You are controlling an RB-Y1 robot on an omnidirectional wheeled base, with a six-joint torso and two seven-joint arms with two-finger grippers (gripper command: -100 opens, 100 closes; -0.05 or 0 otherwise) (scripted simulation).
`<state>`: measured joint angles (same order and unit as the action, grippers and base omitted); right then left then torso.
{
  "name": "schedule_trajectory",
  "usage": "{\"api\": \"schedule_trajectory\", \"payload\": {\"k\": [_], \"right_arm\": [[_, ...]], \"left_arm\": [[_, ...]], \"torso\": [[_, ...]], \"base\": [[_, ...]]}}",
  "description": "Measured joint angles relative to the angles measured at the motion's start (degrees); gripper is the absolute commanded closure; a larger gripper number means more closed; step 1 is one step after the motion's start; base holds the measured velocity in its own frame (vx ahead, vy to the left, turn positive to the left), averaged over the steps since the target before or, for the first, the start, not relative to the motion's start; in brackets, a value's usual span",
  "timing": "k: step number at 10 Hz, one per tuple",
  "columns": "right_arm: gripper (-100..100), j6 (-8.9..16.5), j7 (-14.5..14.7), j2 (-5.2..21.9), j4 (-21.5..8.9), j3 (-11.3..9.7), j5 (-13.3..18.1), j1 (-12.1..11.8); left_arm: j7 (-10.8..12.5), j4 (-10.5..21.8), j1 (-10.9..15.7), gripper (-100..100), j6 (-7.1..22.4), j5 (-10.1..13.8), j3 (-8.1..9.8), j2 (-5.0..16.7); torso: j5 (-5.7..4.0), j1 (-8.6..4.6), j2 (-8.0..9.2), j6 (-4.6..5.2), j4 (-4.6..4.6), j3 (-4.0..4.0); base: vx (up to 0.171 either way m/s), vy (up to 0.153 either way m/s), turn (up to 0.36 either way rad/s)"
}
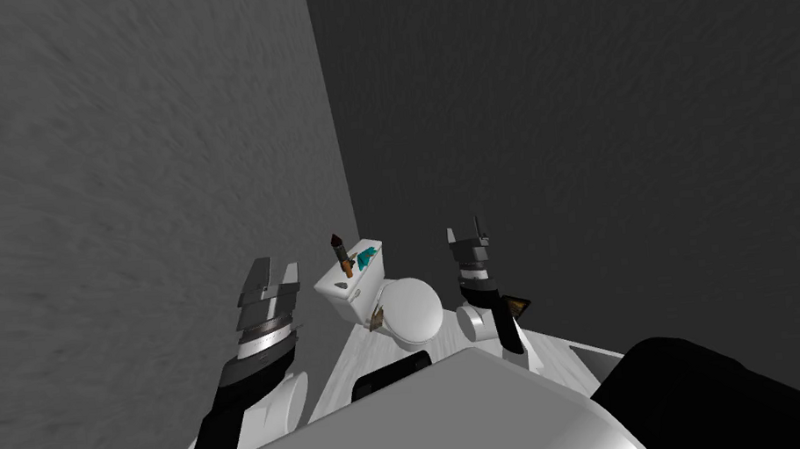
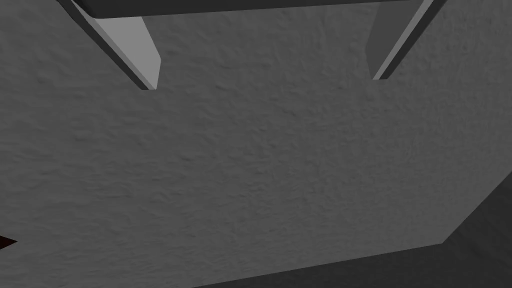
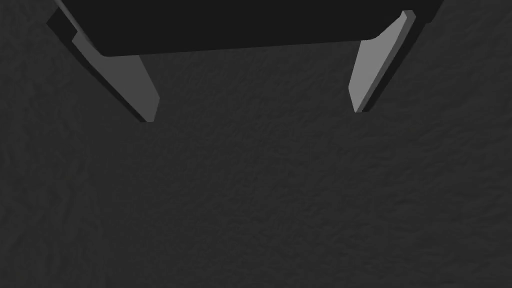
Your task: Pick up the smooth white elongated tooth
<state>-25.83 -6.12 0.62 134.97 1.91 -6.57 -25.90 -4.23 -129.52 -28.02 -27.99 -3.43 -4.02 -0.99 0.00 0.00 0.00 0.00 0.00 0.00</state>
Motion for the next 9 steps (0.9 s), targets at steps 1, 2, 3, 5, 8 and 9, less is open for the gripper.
{"api": "schedule_trajectory", "payload": {"k": [1,2,3,5,8,9], "right_arm": [[0,0.00,0.00,0.00,0.00,0.00,0.00,0.00],[0,0.00,0.00,0.00,0.00,0.00,0.00,0.00],[0,0.00,0.00,0.00,0.00,0.00,0.00,0.00],[0,0.00,0.00,0.00,0.00,0.00,0.00,0.01],[0,0.00,0.00,0.00,0.00,0.00,0.00,0.00],[0,0.00,0.00,0.00,0.00,0.00,0.00,0.00]], "left_arm": [[-0.01,0.21,0.18,-100,0.40,0.13,0.09,1.12],[-0.08,0.11,0.34,-100,1.42,0.25,0.07,2.49],[-0.21,0.31,0.65,-100,2.66,0.41,0.07,3.83],[-0.37,0.61,0.97,-100,5.62,1.03,0.25,6.50],[-0.55,0.97,2.09,-100,9.33,1.62,0.59,8.21],[-0.65,0.95,2.08,-100,10.63,1.88,0.59,8.85]], "torso": [[0.00,0.00,0.02,0.00,0.00,0.01],[0.00,-0.01,0.04,0.00,0.01,0.02],[0.00,-0.01,0.07,0.01,0.01,0.04],[-0.01,-0.04,0.13,0.00,0.03,0.08],[-0.01,-0.04,0.07,0.00,0.02,0.04],[-0.01,-0.03,0.09,0.00,0.02,0.05]], "base": [[-0.014,-0.007,-0.030],[-0.023,-0.009,-0.035],[-0.031,-0.012,-0.043],[-0.032,-0.015,-0.035],[-0.022,-0.013,-0.037],[-0.023,-0.009,-0.028]]}}
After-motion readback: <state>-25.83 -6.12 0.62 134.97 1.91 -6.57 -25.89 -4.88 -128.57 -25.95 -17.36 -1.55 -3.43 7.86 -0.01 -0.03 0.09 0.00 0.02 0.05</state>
